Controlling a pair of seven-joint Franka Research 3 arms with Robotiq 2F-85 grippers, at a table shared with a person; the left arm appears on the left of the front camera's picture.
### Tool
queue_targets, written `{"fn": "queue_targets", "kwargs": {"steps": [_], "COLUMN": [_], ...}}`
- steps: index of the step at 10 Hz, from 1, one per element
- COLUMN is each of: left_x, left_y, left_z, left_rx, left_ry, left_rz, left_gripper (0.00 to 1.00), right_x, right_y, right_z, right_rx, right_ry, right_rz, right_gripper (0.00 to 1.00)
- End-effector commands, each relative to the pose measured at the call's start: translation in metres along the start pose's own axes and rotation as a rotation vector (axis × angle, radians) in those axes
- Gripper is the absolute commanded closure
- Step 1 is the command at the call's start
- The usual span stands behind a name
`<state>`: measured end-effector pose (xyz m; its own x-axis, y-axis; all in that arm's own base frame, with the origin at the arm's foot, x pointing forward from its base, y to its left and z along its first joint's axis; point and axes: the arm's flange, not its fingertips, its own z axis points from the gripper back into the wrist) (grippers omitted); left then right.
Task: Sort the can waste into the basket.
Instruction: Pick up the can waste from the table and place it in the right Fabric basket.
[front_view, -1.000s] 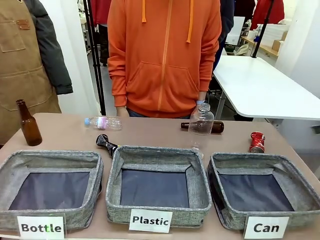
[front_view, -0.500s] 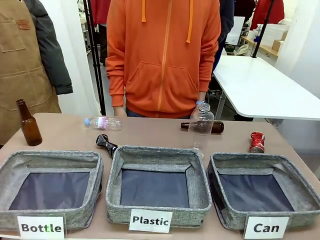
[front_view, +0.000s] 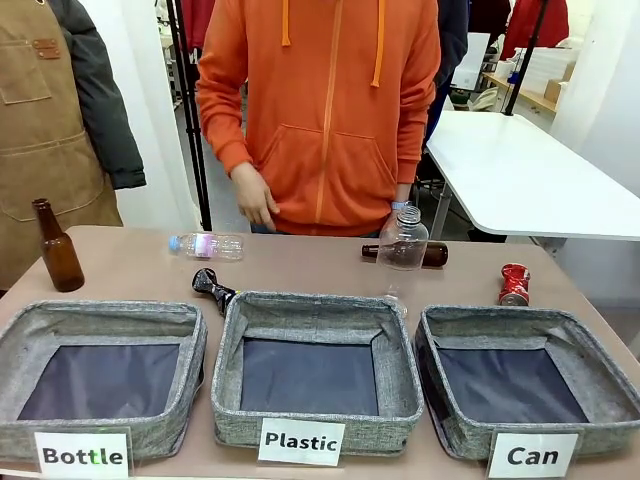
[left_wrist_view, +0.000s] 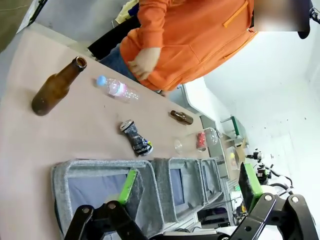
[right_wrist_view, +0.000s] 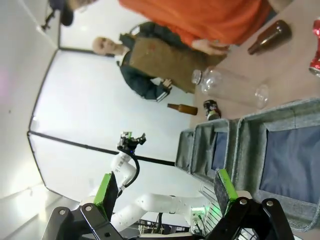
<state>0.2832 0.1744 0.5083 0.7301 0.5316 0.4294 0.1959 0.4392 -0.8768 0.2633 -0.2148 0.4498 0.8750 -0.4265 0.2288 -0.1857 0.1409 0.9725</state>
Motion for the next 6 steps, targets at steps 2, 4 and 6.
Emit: {"fn": "queue_targets", "kwargs": {"steps": [2,4,6], "left_x": [0.002,-0.004,0.009], "left_y": [0.001,0.004,-0.007], "left_z": [0.0,0.003,-0.017], "left_rx": [0.003,-0.009,0.015], "left_ry": [0.005,0.087,0.258], "left_rz": [-0.025,-0.107,-0.164], "left_gripper": [0.0,0.0,0.0], "right_x": [0.002,0.002,0.002], "right_y": [0.0,0.0,0.0], "right_z": [0.002,0.002,0.002], "right_rx": [0.001,0.001,0.001], "right_ry": [0.008,0.008,0.008], "right_rz": [0.033,0.033,0.033], "right_gripper": [0.0,0.0,0.0]}}
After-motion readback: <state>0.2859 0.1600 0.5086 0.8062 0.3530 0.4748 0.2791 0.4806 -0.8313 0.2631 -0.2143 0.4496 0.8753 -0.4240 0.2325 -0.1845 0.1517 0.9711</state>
